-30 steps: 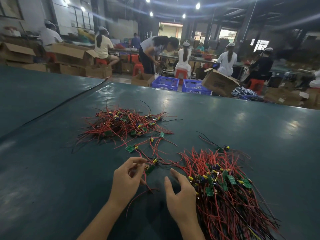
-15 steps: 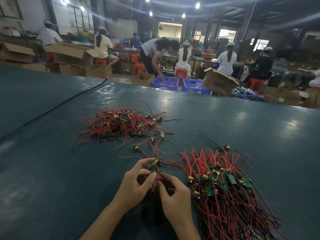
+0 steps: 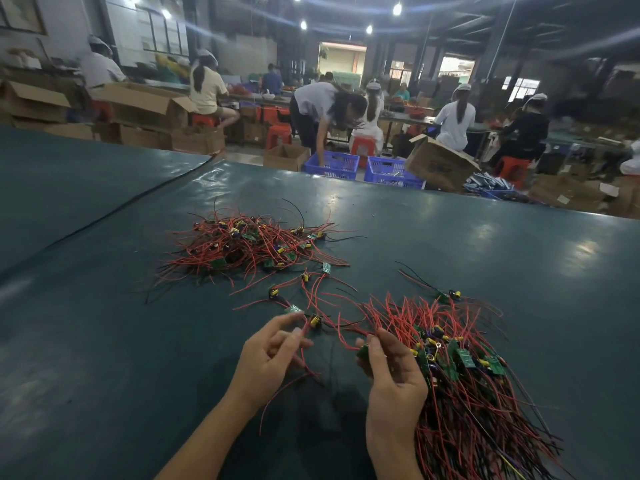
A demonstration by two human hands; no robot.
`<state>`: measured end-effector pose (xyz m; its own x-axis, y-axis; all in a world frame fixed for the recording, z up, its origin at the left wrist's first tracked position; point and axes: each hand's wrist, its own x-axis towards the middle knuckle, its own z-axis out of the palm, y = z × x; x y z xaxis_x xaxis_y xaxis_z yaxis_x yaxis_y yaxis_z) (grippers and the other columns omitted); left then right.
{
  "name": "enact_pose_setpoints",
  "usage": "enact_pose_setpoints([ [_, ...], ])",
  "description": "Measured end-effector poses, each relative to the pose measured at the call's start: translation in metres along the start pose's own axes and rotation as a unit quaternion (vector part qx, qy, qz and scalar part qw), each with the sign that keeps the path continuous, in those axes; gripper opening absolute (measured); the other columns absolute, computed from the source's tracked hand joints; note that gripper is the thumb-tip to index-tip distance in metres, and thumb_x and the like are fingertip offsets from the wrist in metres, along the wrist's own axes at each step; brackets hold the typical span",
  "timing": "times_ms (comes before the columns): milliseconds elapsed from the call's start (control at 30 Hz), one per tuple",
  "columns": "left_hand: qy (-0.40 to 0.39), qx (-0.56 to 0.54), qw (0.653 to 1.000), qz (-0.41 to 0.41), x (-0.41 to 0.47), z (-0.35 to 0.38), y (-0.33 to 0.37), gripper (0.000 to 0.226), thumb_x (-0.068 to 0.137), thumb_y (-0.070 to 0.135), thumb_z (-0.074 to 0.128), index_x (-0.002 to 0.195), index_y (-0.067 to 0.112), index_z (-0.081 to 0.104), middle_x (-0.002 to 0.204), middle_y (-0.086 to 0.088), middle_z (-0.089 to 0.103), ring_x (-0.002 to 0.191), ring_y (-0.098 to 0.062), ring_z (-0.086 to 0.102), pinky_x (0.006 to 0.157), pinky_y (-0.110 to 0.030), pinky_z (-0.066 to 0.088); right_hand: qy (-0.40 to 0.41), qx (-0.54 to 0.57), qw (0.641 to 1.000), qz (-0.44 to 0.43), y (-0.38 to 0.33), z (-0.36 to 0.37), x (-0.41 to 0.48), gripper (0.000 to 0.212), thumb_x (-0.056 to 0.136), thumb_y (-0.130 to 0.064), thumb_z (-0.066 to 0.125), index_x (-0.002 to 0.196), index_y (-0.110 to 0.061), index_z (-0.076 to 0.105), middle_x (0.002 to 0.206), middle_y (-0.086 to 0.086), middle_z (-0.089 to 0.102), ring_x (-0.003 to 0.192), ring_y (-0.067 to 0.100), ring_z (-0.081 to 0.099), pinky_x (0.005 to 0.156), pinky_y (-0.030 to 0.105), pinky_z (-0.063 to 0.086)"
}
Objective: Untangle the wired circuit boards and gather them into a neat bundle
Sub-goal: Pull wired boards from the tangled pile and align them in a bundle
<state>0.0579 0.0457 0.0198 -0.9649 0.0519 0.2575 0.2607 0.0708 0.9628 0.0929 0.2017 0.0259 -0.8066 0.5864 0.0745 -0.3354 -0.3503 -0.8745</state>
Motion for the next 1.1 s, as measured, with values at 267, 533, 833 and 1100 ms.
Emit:
enact_pose_setpoints([
  [267, 0.108, 0.304, 0.883, 0.341, -0.007, 0.014, 0.006, 0.027, 0.088, 0.028, 0.06, 0.067, 0.014, 0.068, 0.068, 0.008, 0.062, 0.066, -0.012, 0.054, 0.065, -0.029, 0.042, -0.068, 0.135, 0.98, 0.126, -0.014, 0.001, -0.004, 0.023, 0.075, -0.003, 0.064, 0.098, -0.004, 0.068, 0.087, 0.014, 0.073, 0.08, 0.022, 0.074, 0.061, 0.025, 0.058],
  [533, 0.0, -0.007, 1.0, 0.026, -0.014, 0.031, 0.009, 0.018, 0.089, 0.038, 0.063, 0.095, 0.023, 0.073, 0.078, -0.003, 0.072, 0.066, -0.014, 0.064, 0.059, -0.029, 0.053, -0.108, 0.051, 0.984, 0.136, -0.008, 0.005, -0.011, 0.021, 0.068, -0.008, 0.072, 0.088, -0.011, 0.078, 0.091, 0.017, 0.075, 0.083, 0.027, 0.073, 0.063, 0.028, 0.059],
  [833, 0.047, -0.088, 0.995, -0.018, -0.009, 0.028, 0.009, 0.004, 0.088, 0.008, 0.063, 0.089, 0.004, 0.063, 0.077, -0.006, 0.071, 0.065, -0.017, 0.067, 0.056, -0.028, 0.056, 0.001, -0.036, 0.994, 0.105, 0.003, 0.004, -0.004, 0.014, 0.075, -0.026, 0.072, 0.074, -0.014, 0.08, 0.075, 0.01, 0.075, 0.069, 0.017, 0.073, 0.057, 0.027, 0.058],
  [1100, 0.009, -0.189, 0.977, -0.096, -0.007, 0.024, 0.011, 0.034, 0.079, 0.029, 0.065, 0.098, 0.002, 0.056, 0.079, -0.009, 0.072, 0.063, -0.024, 0.069, 0.052, -0.027, 0.055, -0.052, -0.048, 0.993, 0.089, -0.003, 0.003, -0.007, 0.012, 0.081, -0.018, 0.07, 0.074, -0.015, 0.079, 0.075, 0.012, 0.075, 0.07, 0.021, 0.074, 0.057, 0.024, 0.057],
])
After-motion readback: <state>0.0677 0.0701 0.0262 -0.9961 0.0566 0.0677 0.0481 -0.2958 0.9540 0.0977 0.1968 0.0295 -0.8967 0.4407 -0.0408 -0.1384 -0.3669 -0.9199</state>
